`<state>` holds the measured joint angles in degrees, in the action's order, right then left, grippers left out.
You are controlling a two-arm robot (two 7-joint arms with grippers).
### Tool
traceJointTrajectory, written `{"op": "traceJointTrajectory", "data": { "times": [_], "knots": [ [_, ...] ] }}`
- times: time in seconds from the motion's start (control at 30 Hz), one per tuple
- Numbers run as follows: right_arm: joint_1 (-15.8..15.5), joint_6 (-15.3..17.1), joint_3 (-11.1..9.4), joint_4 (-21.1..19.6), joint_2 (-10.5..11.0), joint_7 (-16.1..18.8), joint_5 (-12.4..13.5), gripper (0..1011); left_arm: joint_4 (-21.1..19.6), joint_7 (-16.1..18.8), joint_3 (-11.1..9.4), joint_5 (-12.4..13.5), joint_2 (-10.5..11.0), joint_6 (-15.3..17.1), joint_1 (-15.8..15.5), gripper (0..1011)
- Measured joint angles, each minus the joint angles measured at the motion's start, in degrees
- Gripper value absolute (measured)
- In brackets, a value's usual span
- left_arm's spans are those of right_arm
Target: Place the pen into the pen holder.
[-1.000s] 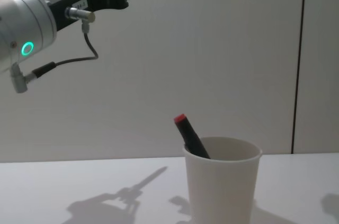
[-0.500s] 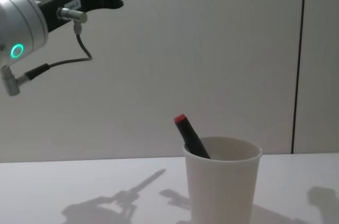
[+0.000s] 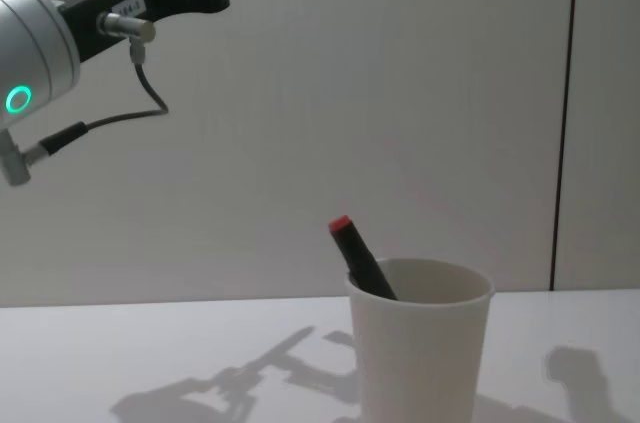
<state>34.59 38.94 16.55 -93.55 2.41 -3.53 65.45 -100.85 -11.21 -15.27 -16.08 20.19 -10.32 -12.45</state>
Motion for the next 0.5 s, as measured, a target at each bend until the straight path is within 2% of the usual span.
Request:
{"op": "traceJointTrajectory", "data": {
  "times": [0.5],
  "knots": [
    [1.1, -0.6, 1.5, 2.0, -0.5, 1.9, -0.2, 1001, 0.6, -1.3, 0.1, -0.4, -0.4, -0.4, -0.2, 169]
  ]
}}
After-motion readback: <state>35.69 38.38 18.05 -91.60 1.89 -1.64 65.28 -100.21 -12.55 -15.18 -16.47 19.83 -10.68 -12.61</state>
